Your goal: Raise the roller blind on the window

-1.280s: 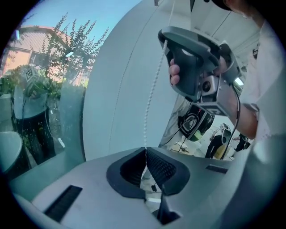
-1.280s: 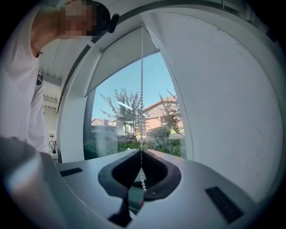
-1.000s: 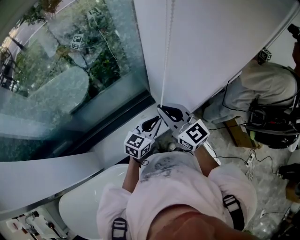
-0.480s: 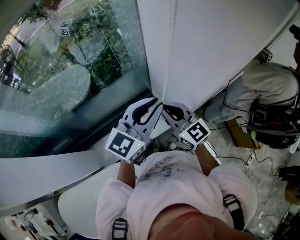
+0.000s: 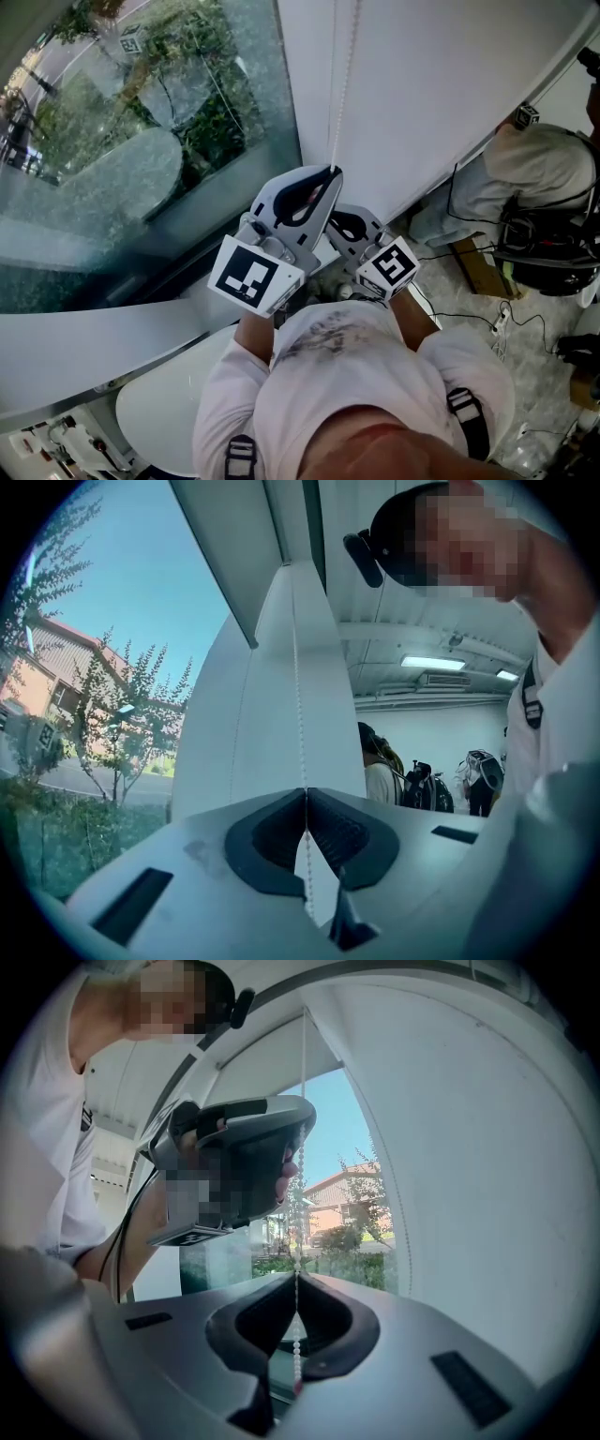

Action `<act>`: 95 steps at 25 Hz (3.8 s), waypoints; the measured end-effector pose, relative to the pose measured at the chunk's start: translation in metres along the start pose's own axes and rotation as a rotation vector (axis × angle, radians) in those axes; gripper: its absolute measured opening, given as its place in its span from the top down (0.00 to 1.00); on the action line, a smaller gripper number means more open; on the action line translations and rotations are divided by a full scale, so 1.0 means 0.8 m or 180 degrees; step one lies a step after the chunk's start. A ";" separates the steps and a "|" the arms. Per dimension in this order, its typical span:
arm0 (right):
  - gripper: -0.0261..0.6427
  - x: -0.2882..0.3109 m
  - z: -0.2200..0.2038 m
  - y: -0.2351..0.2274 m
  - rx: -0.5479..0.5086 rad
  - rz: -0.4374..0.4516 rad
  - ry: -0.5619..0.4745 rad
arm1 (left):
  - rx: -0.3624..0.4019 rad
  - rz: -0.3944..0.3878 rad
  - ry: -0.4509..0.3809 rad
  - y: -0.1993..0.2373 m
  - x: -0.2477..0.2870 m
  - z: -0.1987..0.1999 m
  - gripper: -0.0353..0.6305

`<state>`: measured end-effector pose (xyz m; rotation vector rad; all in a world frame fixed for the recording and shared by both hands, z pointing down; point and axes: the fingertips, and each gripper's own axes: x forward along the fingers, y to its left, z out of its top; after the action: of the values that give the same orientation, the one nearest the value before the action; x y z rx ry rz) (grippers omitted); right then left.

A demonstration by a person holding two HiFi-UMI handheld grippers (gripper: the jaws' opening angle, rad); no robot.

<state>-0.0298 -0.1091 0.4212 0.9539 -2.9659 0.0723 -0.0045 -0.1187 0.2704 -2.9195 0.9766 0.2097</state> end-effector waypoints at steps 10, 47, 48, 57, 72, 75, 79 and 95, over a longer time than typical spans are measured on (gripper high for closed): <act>0.86 0.005 -0.025 -0.004 0.0005 -0.0017 0.0170 | 0.0017 0.0229 0.0170 0.001 -0.005 -0.025 0.94; 0.86 0.003 -0.229 -0.012 0.0228 0.0016 0.1292 | -0.0471 0.0221 0.0815 -0.011 -0.021 -0.233 0.94; 0.86 0.003 -0.234 -0.011 0.0237 0.0019 0.1323 | -0.0479 0.0219 0.0837 -0.011 -0.022 -0.239 0.94; 0.86 0.004 -0.272 -0.008 0.0308 0.0022 0.1515 | -0.0516 0.0194 0.0898 -0.011 -0.030 -0.276 0.94; 0.86 -0.001 -0.288 -0.010 0.0283 -0.0025 0.1632 | -0.0422 0.0210 0.0910 -0.013 -0.033 -0.290 0.94; 0.86 -0.002 -0.285 -0.011 0.0242 -0.0041 0.1615 | -0.0406 0.0225 0.0885 -0.013 -0.034 -0.287 0.94; 0.86 -0.002 -0.280 -0.009 0.0162 -0.0046 0.1595 | -0.0403 0.0246 0.0837 -0.012 -0.036 -0.282 0.94; 0.86 -0.008 -0.265 -0.008 -0.0238 -0.0113 0.1528 | -0.0467 0.0302 0.0723 0.001 -0.038 -0.277 0.93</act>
<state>-0.0188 -0.0996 0.6332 0.8380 -2.4939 0.1628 -0.0045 -0.1226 0.4937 -3.0843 1.1799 -0.0511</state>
